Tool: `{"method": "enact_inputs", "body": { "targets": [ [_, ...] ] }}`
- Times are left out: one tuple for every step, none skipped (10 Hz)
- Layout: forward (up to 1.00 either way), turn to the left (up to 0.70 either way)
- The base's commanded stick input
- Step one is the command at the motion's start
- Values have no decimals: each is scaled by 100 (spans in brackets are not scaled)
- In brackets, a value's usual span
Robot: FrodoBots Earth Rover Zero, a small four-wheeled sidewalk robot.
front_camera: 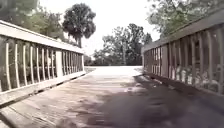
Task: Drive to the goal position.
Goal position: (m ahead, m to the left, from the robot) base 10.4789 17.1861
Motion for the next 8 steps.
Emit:
{"method": "enact_inputs", "body": {
  "targets": [
    [83, 0],
    [83, 0],
    [83, 0],
    [83, 0],
    [83, 0],
    [83, 0],
    [83, 0],
    [83, 0]
  ]
}}
